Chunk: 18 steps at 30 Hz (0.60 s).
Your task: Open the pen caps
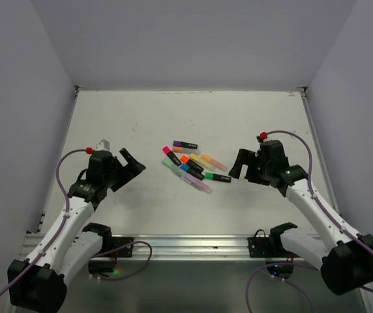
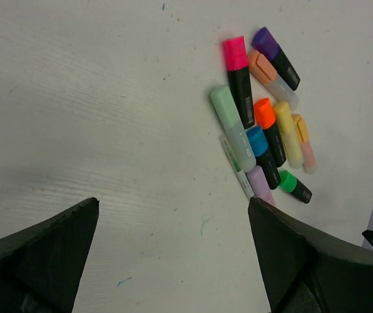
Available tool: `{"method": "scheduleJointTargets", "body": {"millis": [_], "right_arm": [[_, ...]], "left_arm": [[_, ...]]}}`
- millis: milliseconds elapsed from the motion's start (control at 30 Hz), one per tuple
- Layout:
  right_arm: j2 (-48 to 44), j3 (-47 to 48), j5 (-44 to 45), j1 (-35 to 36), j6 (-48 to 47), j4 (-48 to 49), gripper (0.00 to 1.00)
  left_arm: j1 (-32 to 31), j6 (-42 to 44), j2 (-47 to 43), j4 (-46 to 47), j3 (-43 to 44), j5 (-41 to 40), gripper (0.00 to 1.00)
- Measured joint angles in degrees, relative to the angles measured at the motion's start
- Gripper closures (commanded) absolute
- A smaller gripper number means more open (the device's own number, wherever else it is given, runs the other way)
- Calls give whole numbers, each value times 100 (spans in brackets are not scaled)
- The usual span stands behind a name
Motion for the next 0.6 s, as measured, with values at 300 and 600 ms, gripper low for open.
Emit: {"method": "scheduleJointTargets", "body": {"millis": [300,600], "right_arm": [[1812,1445,509,396,-627,501,14],[3738,2820,533,1335,-1198,726,36]], "left_arm": [[0,-2,660,455,-24,127,0],[0,26,1080,970,-22,741,1]]}}
